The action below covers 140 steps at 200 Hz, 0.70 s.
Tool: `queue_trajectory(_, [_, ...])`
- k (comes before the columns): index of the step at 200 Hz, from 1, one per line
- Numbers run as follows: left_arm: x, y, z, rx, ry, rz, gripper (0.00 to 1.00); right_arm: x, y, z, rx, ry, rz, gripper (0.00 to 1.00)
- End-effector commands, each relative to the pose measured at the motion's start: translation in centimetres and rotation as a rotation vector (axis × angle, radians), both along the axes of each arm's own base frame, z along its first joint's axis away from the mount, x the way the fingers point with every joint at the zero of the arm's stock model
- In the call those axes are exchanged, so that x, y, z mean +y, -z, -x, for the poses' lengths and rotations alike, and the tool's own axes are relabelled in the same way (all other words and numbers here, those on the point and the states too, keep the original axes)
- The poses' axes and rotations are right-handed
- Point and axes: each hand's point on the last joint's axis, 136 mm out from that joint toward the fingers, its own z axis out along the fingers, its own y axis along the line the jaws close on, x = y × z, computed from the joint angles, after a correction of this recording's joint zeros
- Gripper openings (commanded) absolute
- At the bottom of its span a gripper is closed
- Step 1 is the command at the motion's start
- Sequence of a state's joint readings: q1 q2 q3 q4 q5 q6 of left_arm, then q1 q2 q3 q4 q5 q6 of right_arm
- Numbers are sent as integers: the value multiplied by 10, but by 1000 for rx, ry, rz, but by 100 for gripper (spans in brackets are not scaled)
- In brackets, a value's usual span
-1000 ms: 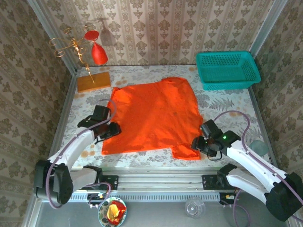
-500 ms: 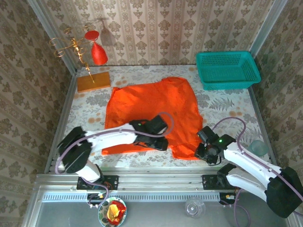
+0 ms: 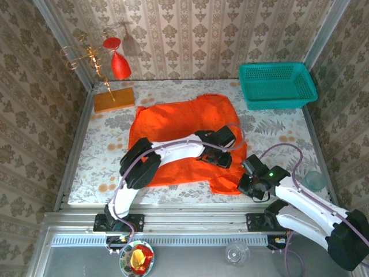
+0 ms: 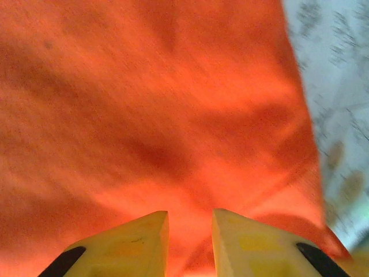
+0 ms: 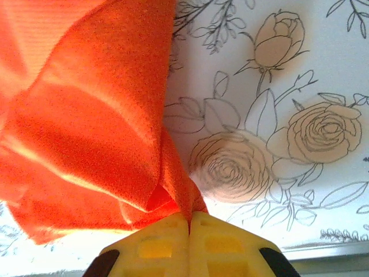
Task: Fold the inside-out t-shirt
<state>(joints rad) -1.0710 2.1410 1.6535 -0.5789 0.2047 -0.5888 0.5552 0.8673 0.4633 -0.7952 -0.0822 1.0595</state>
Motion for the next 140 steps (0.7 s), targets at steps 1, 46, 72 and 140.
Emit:
queue_trajectory(1, [24,29,-15,19,-5,-146,27,0,-14,7,7,26,-12,0])
queue_trajectory(46, [44,50,-35,40,-64,-213,26,3,-18,28,32,30,-8,0])
queue_trajectory(72, [53,60,-41,54,-83,-242,26,2,-15,39,51,33,8,0])
queue_trajectory(140, [13,-29,-27,-27,10,49,30,-6,-63,13,-78,-23,103,46])
